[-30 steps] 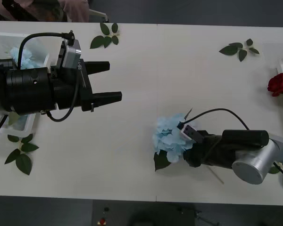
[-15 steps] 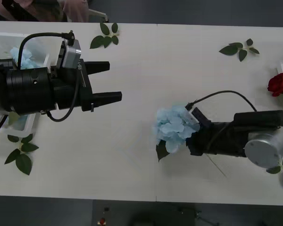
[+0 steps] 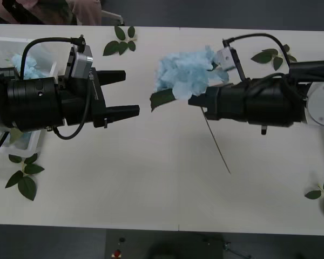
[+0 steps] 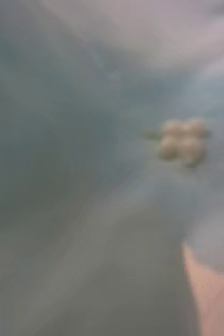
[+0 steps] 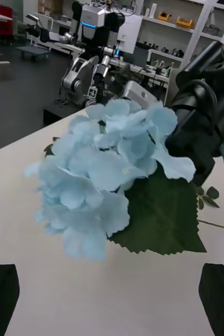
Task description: Put the red flowers into the right box and the blue flowers into the left box
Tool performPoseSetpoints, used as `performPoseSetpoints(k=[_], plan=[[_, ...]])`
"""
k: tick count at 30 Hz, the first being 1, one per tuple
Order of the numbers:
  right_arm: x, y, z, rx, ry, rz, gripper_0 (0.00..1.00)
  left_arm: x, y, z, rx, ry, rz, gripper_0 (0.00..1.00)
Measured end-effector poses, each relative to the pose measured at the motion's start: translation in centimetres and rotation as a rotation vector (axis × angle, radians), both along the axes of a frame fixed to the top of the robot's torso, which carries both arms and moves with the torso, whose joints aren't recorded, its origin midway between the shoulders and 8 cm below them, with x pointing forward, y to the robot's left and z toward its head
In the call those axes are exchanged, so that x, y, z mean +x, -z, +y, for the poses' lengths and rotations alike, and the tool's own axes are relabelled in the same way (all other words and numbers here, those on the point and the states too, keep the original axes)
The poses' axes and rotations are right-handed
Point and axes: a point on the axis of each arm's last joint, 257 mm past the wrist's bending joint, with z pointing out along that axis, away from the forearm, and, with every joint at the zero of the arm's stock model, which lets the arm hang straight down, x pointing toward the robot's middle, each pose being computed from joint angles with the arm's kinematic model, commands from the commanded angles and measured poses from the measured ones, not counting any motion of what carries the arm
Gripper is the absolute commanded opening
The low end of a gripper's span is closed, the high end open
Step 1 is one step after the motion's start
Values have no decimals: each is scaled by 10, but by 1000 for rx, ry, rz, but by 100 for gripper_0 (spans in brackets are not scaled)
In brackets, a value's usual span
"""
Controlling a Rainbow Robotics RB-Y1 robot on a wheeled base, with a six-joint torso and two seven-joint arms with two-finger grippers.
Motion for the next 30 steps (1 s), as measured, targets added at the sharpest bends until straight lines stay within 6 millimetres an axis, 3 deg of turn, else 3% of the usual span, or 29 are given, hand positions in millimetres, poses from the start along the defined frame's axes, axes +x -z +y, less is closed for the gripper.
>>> performPoseSetpoints(k=[6,12,16,18,22,27,30], plan=[[40,-52,17,129,46,-74,0,0,0,0,0,0,0,100],[67,-73,32,161,45,-193,0,0,0,0,0,0,0,100],[68,-81,43,174,0,-182,0,0,0,0,0,0,0,100],[69,-95,42,201,-13,-192,0,0,2,0,0,-1,4,100],[69,-121,36,258,-25,-229,0,-1,31,3,-33,-23,96,100],[64,-123,34,275,-41,-222,0,15,53,1,-75,-69,158,100],[64,-121,36,270,-44,-235,0,26,54,-7,-116,-77,182,100]])
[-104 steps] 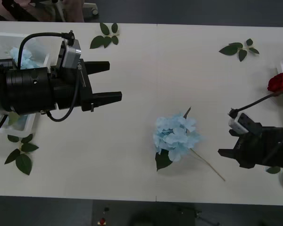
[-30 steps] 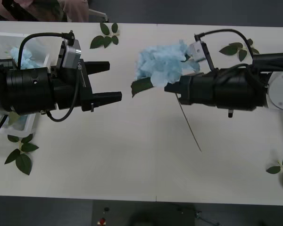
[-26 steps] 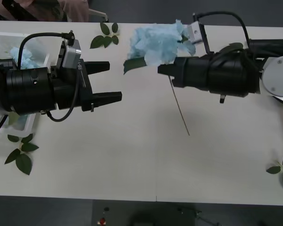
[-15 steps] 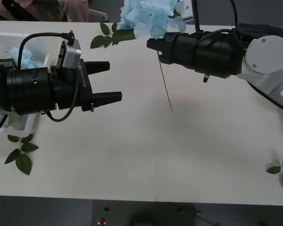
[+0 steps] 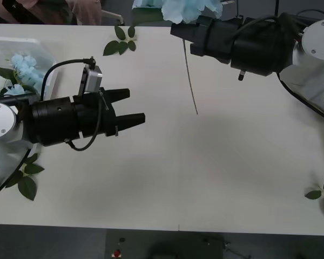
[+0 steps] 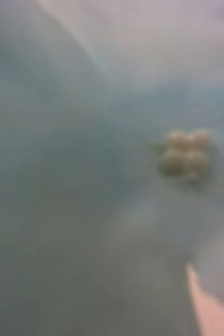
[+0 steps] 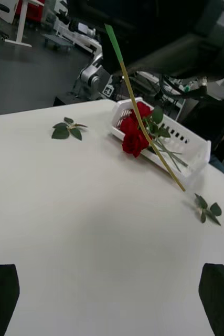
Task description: Put the red flowers into the right box and the blue flowers into the left box
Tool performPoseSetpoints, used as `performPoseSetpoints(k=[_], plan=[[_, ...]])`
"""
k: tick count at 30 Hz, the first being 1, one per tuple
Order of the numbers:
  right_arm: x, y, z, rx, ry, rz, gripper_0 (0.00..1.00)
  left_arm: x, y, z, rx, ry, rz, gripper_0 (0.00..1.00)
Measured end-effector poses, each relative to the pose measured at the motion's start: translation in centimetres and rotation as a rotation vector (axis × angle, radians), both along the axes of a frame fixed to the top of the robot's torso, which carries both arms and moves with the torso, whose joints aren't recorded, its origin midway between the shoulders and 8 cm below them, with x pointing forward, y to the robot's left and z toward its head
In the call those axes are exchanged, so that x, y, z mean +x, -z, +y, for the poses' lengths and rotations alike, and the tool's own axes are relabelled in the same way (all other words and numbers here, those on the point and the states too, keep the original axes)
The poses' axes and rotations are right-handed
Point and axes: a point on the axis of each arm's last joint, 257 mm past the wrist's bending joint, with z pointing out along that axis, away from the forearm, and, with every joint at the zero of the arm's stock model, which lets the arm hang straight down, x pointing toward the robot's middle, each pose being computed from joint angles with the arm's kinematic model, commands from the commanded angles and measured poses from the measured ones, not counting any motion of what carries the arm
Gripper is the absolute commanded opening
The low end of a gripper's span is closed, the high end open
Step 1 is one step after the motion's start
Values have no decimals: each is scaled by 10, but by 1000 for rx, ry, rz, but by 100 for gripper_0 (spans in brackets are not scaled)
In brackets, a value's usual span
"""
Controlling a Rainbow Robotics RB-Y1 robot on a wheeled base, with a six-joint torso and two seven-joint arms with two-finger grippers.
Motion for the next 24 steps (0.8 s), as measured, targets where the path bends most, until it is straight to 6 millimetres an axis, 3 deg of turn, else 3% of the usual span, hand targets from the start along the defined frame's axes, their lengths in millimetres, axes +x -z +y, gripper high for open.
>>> performPoseSetpoints(k=[10,16,18,20,21,24], plan=[[-6,5,3,-23,-25,-8,0,19,-5,-70,-175,31,100,100],[-6,5,3,-24,-25,-10,0,21,-11,-100,-222,37,119,100],[-6,5,3,-25,-26,-10,0,20,-15,-107,-250,38,132,38],[-7,6,3,-28,-30,-9,0,18,-16,-114,-273,39,150,8],[-9,7,4,-32,-37,-7,0,17,-15,-117,-280,38,159,0],[-10,8,5,-36,-42,-9,0,13,-10,-125,-283,38,174,0]])
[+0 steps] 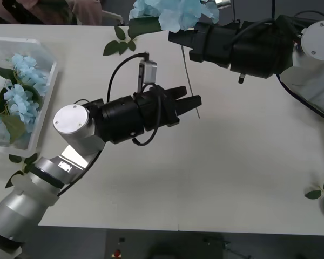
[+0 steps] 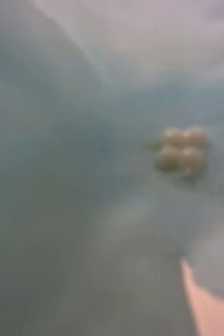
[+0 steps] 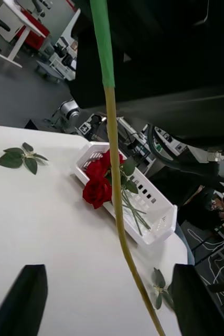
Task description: Put the red flowers into the right box and the blue flowers into the left box
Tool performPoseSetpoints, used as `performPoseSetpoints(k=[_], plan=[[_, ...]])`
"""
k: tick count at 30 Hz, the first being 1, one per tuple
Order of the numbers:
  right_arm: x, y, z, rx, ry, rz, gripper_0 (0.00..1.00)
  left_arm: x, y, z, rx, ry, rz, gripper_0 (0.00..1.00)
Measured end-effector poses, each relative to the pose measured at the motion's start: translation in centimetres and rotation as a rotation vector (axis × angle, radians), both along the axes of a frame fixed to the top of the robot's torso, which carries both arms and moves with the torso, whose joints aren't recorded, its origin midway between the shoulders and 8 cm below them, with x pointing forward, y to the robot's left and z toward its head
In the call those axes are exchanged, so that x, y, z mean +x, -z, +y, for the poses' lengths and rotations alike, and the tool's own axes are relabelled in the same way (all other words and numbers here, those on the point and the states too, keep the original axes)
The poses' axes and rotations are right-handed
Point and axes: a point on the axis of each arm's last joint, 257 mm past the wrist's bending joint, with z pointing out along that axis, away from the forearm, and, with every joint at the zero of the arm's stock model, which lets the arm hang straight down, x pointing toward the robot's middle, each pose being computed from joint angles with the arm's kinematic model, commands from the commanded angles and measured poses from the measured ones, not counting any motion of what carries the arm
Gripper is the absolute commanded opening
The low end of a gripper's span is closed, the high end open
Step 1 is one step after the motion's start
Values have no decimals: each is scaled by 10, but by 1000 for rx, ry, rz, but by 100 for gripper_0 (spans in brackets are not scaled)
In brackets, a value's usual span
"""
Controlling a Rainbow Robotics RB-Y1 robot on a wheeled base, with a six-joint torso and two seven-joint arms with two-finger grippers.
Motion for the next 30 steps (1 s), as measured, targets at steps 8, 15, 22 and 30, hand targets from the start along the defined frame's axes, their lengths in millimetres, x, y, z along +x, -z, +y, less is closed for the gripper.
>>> performPoseSetpoints(k=[8,15,22,30], plan=[[0,0,0,-11,0,-26,0,3,-6,-6,1,-6,-14,0],[0,0,0,-11,0,-26,0,4,-10,-7,-5,-3,-16,0],[0,-1,0,-10,1,-27,71,5,-10,-6,-12,-4,-7,0],[-1,3,0,-26,-6,-31,77,14,-11,25,-24,-21,30,0]])
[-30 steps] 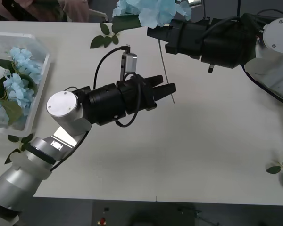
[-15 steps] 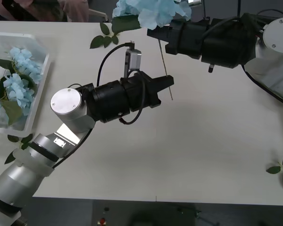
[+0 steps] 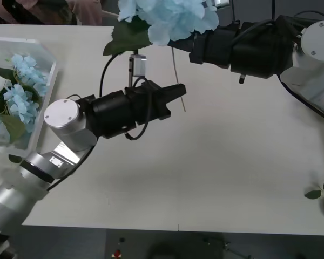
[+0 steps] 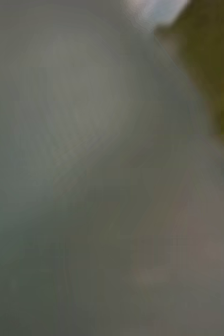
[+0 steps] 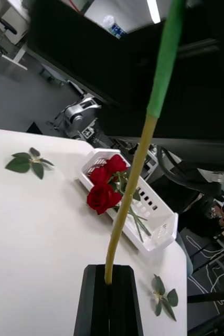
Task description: Put the red flowers into the right box and the blue flowers into the left box
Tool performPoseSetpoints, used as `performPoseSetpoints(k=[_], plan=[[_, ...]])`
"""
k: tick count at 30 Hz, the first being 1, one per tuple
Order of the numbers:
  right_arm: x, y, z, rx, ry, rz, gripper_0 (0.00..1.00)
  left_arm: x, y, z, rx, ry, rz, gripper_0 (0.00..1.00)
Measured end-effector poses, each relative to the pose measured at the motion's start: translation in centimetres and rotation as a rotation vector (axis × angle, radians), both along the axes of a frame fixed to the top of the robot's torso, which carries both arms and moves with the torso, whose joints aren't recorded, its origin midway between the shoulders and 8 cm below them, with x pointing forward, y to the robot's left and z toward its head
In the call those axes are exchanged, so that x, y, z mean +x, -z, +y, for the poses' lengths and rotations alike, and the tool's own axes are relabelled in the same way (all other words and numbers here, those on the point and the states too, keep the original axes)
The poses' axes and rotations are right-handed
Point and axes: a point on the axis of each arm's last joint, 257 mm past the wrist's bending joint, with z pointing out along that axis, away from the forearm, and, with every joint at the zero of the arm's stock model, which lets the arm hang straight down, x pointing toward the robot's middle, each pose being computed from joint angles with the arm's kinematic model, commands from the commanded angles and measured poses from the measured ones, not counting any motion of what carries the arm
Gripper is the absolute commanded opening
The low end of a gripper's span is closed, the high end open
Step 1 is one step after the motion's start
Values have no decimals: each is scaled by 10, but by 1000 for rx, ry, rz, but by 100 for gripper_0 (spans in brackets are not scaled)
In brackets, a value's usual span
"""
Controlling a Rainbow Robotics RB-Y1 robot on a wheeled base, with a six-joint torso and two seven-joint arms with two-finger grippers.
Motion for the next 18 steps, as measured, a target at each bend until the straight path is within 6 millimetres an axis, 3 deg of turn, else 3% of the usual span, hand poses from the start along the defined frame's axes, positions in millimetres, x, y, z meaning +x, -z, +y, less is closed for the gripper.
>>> performPoseSetpoints(k=[2,5,10,13,16,18], plan=[[0,0,0,-1,0,0,77,8,1,27,10,-19,20,0],[0,0,-1,-2,0,0,78,13,7,84,79,-28,45,0],[1,0,-5,-8,6,-1,78,-13,15,197,337,21,86,0],[0,2,-8,-20,0,3,78,-28,10,260,512,23,96,0],[-7,11,-13,-69,-28,-10,78,-34,4,313,668,-11,103,0],[-12,19,-18,-97,-46,-35,78,-30,11,356,809,-61,98,0]])
